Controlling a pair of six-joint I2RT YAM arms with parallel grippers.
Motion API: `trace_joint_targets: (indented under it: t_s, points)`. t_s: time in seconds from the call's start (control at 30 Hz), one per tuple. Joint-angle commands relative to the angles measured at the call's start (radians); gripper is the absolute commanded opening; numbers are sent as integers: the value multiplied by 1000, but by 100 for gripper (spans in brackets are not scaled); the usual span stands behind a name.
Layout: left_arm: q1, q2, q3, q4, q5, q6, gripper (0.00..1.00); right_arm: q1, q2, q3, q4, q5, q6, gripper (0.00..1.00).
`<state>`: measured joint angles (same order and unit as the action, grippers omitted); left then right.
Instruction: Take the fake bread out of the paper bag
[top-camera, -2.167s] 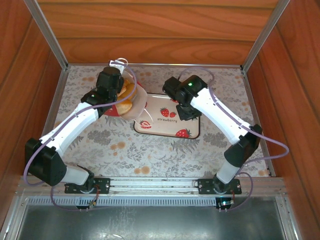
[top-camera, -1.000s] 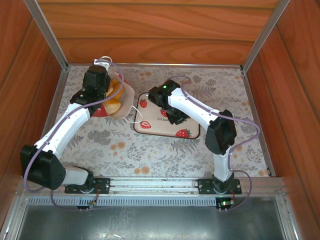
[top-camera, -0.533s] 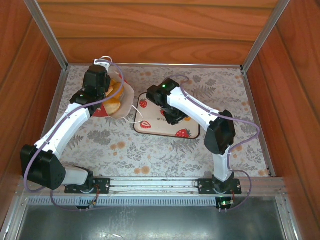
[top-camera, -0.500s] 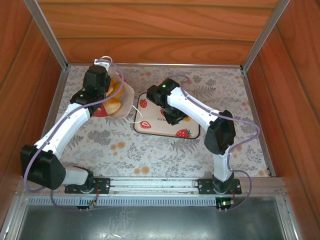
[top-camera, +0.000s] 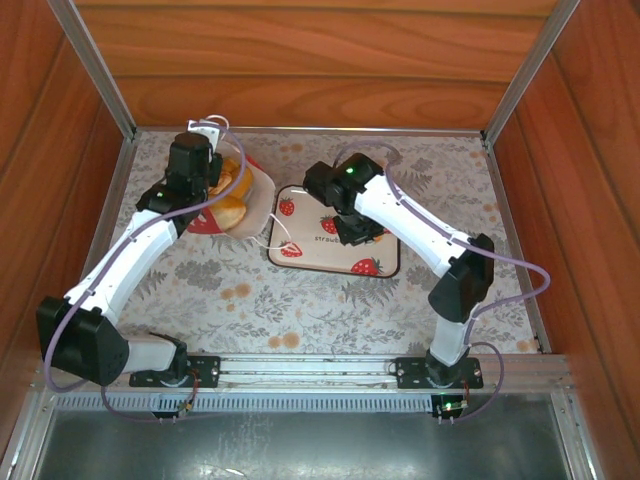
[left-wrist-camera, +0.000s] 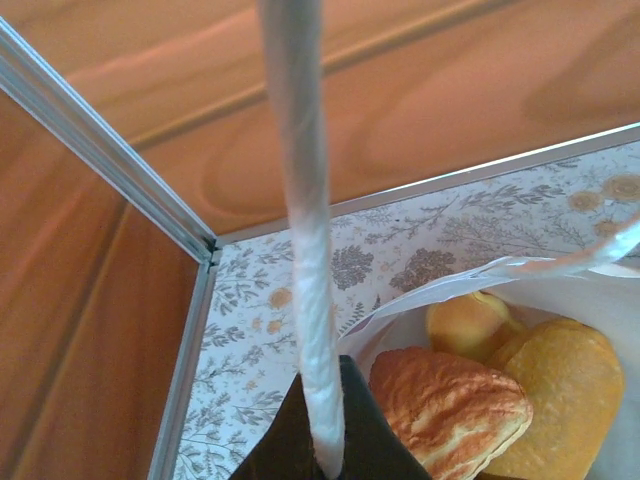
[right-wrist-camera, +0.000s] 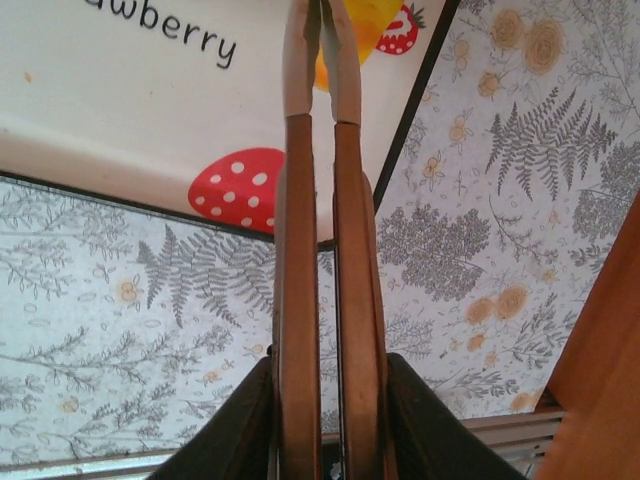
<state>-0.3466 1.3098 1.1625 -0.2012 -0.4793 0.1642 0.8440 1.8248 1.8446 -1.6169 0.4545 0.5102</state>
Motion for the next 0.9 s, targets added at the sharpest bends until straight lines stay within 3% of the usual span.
trace_joint_targets:
  t_s: [0.0,0.33,0.87]
  points:
    - [7,-48,-7,53,26,-24,0,-8,-36,-54,5,-52,27,24]
    - [6,-80,-32,65,105,-55,0,-58,-82,-189,227,-157,46,20]
    - [7,-70,-39,103,180,-97,0,-152,-90,-287,284,-146,62,17]
